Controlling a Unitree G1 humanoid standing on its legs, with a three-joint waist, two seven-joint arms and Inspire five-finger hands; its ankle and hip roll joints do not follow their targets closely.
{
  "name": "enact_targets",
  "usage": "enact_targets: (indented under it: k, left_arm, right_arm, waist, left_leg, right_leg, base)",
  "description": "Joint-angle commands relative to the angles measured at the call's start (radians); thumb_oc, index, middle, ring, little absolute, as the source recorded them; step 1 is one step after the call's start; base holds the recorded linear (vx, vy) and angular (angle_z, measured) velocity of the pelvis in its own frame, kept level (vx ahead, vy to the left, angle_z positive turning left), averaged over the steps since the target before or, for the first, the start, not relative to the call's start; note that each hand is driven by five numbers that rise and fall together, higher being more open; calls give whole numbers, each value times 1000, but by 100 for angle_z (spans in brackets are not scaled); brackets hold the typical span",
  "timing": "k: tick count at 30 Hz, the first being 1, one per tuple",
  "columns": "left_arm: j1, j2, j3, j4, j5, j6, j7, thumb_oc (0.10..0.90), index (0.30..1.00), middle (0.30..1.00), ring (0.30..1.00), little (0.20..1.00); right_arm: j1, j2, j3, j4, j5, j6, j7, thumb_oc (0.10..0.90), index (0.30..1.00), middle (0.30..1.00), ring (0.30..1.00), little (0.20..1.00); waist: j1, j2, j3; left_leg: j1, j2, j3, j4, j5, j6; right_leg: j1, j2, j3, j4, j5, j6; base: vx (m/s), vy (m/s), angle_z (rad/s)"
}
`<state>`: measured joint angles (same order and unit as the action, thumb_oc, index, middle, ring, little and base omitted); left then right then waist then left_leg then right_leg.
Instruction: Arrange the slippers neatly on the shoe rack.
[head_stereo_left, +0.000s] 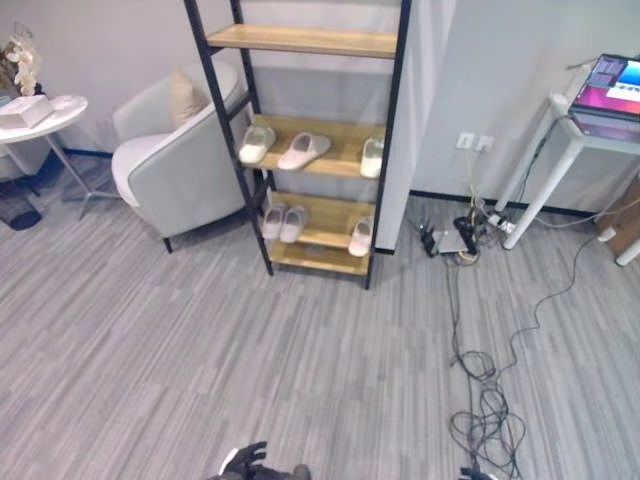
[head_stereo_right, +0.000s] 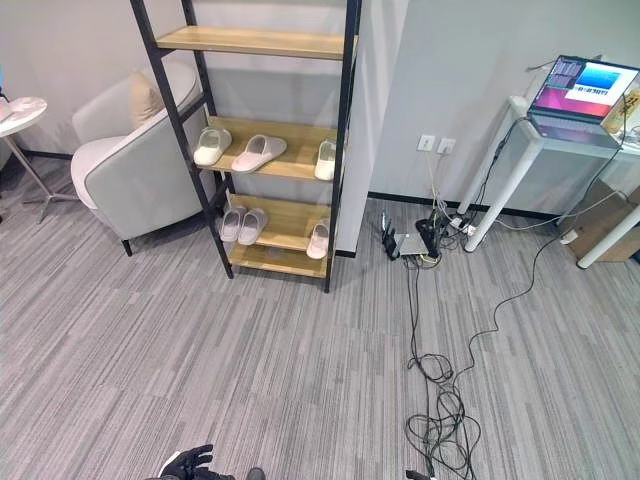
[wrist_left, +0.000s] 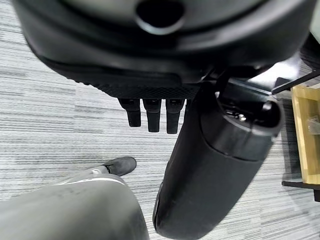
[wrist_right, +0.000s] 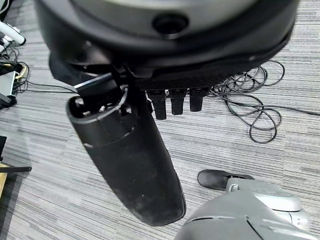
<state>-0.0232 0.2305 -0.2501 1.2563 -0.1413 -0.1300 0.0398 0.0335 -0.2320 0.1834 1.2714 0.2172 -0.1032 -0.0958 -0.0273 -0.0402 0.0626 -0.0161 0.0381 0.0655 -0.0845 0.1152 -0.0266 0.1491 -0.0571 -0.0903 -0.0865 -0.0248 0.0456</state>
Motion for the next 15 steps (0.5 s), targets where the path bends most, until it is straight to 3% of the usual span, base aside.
enact_targets:
  k: [1, 10, 13, 14, 15]
  left_arm:
    - [-56, -28, -13, 21, 31, -19, 20, 800, 900, 900, 900, 900]
    - [-58, -18, -1, 27, 16, -15, 23, 800, 900, 900, 900, 900]
    - [-63, -15, 0, 19, -6, -19, 21, 800, 900, 900, 900, 900]
    - [-69, -13, 0, 17, -18, -19, 20, 800, 900, 900, 900, 900]
    - [-67, -12, 2, 18, -21, -20, 21, 800, 900, 900, 900, 900]
  right_arm:
    - [-39, -45, -7, 11, 8, -24, -17, 800, 900, 900, 900, 900]
    - [-46, -49, 3, 7, -8, -19, -13, 800, 900, 900, 900, 900]
    - [-54, -56, 7, 1, 1, -22, -12, 800, 900, 900, 900, 900]
    - [-56, -61, 1, -4, 17, -25, -13, 800, 900, 900, 900, 900]
    - [-56, -64, -1, -6, 21, -27, -16, 800, 900, 900, 900, 900]
  waist:
    - [11, 22, 18]
    - [10, 25, 43]
    - [21, 11, 74]
    - [29, -1, 92]
    - [34, -5, 95]
  left_leg:
    - [80, 28, 126, 10, -96, -50]
    - [63, 48, 107, 60, -103, -63]
    - [-11, 60, 82, 201, -126, -72]
    - [-83, 72, 75, 311, -121, -83]
    - [-104, 77, 72, 345, -112, -84]
  right_leg:
    - [-59, -17, -132, 10, -1, 66]
    - [-91, -5, -130, 70, -26, 49]
    - [-105, -3, -125, 86, -36, 34]
    - [-102, -8, -134, 85, -37, 23]
    - [-96, -8, -138, 81, -40, 18]
  base:
    - [0, 0, 0]
    - [7, -64, 0]
    - [-50, -86, 4]
    - [-1, -115, 16]
    - [20, -81, 22]
